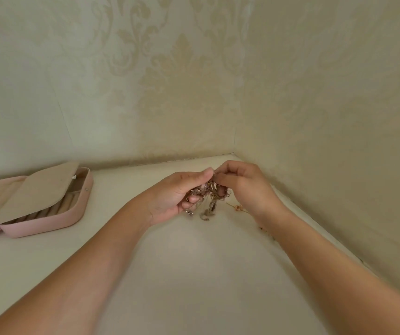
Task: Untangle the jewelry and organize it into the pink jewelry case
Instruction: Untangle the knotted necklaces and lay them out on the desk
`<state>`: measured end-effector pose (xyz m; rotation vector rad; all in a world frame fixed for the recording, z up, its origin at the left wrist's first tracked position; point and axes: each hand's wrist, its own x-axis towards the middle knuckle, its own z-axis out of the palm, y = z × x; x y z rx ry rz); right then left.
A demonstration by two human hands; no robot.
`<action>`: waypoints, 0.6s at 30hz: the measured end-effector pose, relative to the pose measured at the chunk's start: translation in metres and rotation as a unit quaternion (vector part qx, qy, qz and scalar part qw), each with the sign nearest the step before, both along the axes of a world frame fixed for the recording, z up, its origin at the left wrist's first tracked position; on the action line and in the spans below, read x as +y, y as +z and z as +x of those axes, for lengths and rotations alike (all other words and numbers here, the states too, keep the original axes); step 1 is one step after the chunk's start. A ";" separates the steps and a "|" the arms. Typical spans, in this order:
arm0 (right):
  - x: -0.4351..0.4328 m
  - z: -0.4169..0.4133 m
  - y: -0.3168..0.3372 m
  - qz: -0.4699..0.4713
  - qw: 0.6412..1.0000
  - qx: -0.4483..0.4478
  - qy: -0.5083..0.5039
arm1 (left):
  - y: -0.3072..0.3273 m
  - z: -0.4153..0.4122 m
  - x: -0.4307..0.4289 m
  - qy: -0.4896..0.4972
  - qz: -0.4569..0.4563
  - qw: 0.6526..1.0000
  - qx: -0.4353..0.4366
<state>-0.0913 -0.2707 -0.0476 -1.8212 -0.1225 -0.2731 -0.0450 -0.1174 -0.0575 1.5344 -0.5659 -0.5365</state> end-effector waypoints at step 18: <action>-0.003 0.012 -0.008 0.265 0.937 0.154 0.167 | 0.006 0.006 0.003 0.115 -0.087 0.989 0.030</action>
